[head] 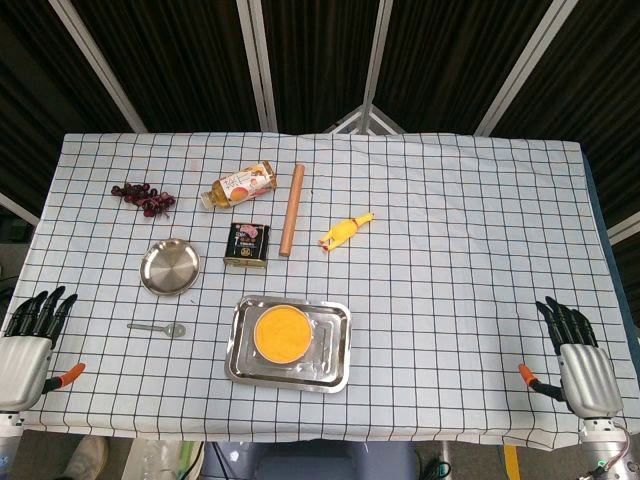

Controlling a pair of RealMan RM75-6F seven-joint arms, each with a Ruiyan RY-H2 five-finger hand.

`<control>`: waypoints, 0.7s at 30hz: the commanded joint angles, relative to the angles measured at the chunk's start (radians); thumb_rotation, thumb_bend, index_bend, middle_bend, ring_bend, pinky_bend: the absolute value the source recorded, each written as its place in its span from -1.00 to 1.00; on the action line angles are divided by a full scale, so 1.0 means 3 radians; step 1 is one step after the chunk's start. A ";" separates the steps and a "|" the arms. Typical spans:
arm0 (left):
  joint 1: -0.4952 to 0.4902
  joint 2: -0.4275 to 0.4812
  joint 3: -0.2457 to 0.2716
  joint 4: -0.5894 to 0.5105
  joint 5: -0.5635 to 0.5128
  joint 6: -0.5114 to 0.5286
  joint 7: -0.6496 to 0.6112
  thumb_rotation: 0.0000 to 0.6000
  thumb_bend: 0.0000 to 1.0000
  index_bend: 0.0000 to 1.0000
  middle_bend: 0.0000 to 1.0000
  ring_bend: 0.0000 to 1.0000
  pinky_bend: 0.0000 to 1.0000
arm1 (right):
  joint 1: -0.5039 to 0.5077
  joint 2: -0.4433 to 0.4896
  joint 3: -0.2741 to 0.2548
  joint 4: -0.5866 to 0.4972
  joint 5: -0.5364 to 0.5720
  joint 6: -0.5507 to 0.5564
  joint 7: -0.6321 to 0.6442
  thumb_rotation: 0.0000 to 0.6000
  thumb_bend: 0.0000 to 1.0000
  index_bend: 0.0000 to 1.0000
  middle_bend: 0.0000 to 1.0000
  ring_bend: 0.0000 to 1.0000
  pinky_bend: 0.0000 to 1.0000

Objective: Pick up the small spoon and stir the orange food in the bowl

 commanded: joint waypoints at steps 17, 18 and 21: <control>-0.0106 -0.0002 -0.0035 -0.0052 -0.0098 -0.0212 0.0059 1.00 -1.00 -1.00 -1.00 -1.00 -0.84 | 0.0004 -0.0004 -0.0001 -0.0011 0.0030 -0.0025 -0.0017 1.00 -0.37 -1.00 -1.00 -1.00 -1.00; -0.0124 -0.0007 -0.0053 -0.0057 -0.0128 -0.0238 0.0072 1.00 -1.00 -1.00 -1.00 -1.00 -0.84 | 0.0004 -0.0003 0.0001 -0.0013 0.0035 -0.0026 -0.0013 1.00 -0.37 -1.00 -1.00 -1.00 -1.00; -0.0176 -0.0022 -0.0108 -0.0074 -0.0257 -0.0346 0.0116 1.00 -1.00 -1.00 -1.00 -1.00 -0.83 | 0.0002 0.0002 0.0004 -0.0015 0.0040 -0.0024 -0.0005 1.00 -0.37 -1.00 -1.00 -1.00 -1.00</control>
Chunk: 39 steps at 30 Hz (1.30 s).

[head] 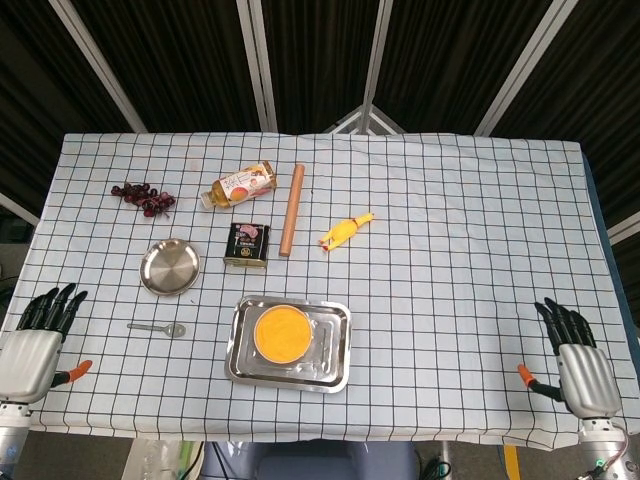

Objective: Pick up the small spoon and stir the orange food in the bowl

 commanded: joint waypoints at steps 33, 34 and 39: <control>-0.0852 -0.0996 -0.0258 0.0802 -0.1236 -0.1193 0.1093 1.00 -0.10 0.03 -1.00 -0.98 -0.78 | -0.0006 0.0006 0.0013 -0.0006 0.0039 -0.0004 0.0029 1.00 -0.37 -1.00 -1.00 -1.00 -1.00; -0.0856 -0.1012 -0.0247 0.0816 -0.1228 -0.1188 0.1103 1.00 -0.10 0.02 -1.00 -0.98 -0.78 | -0.0006 0.0006 0.0013 -0.0007 0.0037 -0.0004 0.0029 1.00 -0.37 -1.00 -1.00 -1.00 -1.00; -0.0872 -0.1075 -0.0215 0.0868 -0.1215 -0.1169 0.1143 1.00 -0.07 -0.02 -1.00 -0.98 -0.78 | -0.0008 0.0007 0.0009 -0.0016 0.0035 -0.0004 0.0027 1.00 -0.37 -1.00 -1.00 -1.00 -1.00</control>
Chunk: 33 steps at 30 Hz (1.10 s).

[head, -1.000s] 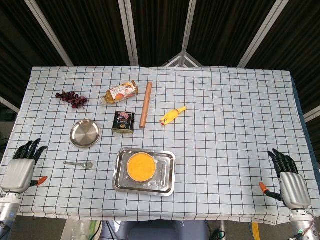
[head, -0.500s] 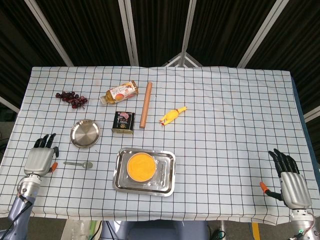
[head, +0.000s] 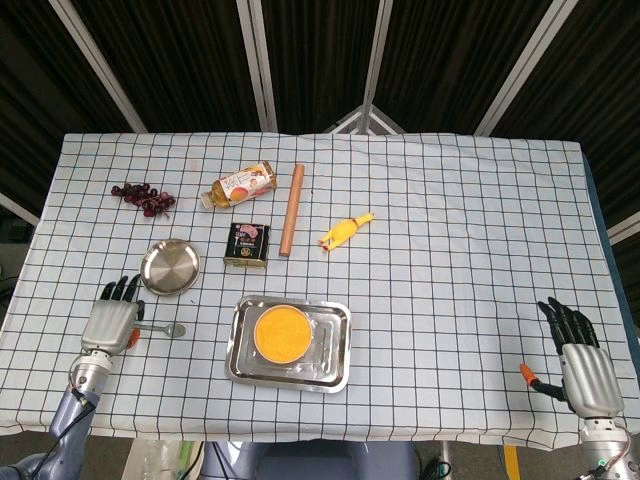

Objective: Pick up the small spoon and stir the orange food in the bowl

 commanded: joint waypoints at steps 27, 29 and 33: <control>-0.0054 -0.0085 0.0062 -0.0004 -0.0078 0.0029 0.0039 1.00 0.01 0.11 -0.99 -0.98 -0.78 | -0.0003 0.0003 -0.0004 -0.0016 0.0001 -0.0005 0.0009 1.00 -0.37 -1.00 -1.00 -1.00 -1.00; -0.0059 -0.0058 0.0060 -0.0047 -0.0054 0.0052 0.0033 1.00 0.01 0.11 -0.99 -0.98 -0.78 | -0.0003 0.0004 -0.0004 -0.0017 0.0002 -0.0006 0.0009 1.00 -0.37 -1.00 -1.00 -1.00 -1.00; -0.0068 0.0020 0.0039 -0.0195 -0.0013 0.0109 0.0029 1.00 0.02 0.10 -0.99 -0.98 -0.78 | -0.0003 0.0004 -0.0006 -0.0020 0.0001 -0.0008 0.0009 1.00 -0.37 -1.00 -1.00 -1.00 -1.00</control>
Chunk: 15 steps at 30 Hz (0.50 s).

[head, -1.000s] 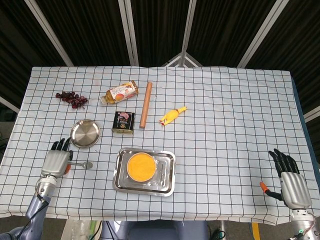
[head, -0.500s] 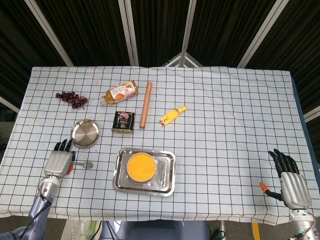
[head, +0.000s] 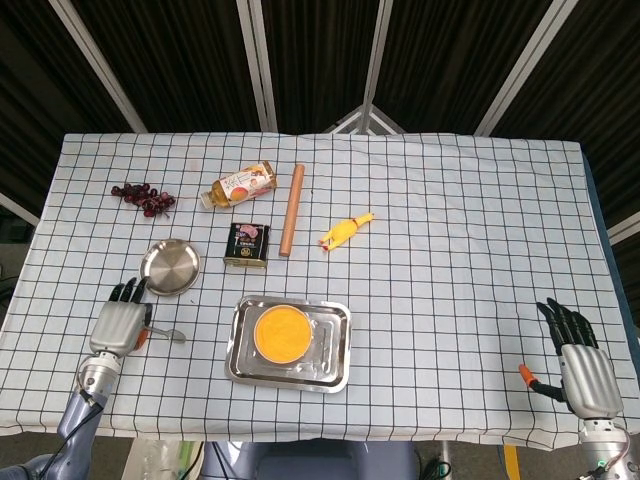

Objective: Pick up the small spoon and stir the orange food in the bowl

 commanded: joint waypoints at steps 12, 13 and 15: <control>-0.0123 0.0391 -0.0147 -0.0870 -0.0139 0.0085 0.0295 1.00 0.01 0.07 -0.99 -0.98 -0.78 | -0.0006 0.0008 -0.0003 -0.0013 -0.0004 0.0006 0.0011 1.00 -0.37 -1.00 -1.00 -1.00 -1.00; -0.0129 0.0400 -0.0154 -0.0897 -0.0157 0.0083 0.0308 1.00 0.01 0.07 -0.99 -0.98 -0.78 | -0.0006 0.0008 -0.0002 -0.0013 -0.0003 0.0006 0.0011 1.00 -0.37 -1.00 -1.00 -1.00 -1.00; -0.0180 0.0425 -0.0198 -0.1036 -0.0235 0.0077 0.0395 1.00 0.01 0.07 -0.99 -0.98 -0.78 | -0.0003 0.0007 -0.0002 -0.0013 -0.0006 0.0004 0.0014 1.00 -0.37 -1.00 -1.00 -1.00 -1.00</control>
